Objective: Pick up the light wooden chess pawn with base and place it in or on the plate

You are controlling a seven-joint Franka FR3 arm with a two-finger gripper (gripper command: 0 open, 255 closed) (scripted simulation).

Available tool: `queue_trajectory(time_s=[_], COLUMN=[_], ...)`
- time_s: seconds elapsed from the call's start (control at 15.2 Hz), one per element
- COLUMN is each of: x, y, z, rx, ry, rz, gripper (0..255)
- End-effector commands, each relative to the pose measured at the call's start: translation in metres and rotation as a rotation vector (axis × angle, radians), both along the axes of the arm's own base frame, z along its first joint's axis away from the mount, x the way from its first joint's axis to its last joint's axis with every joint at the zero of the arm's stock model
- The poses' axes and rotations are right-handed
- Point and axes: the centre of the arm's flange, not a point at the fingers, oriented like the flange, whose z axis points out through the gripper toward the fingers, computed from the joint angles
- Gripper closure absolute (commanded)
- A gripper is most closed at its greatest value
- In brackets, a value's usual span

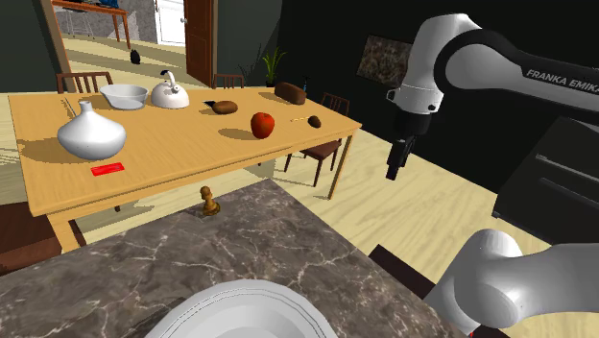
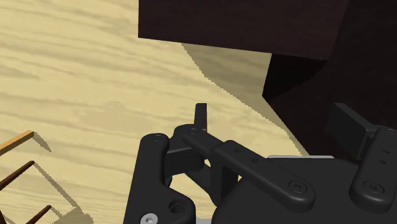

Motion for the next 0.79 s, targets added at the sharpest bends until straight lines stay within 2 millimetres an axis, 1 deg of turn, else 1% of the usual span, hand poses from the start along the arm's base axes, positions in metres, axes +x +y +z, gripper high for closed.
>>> queue_trajectory(time_s=[0.0, 0.73], x=[0.000, 0.055], y=[0.000, 0.128], z=[0.000, -0.002], rx=[0.000, 0.019], ry=[0.000, -0.050], rz=[0.000, -0.010], gripper=[0, 0])
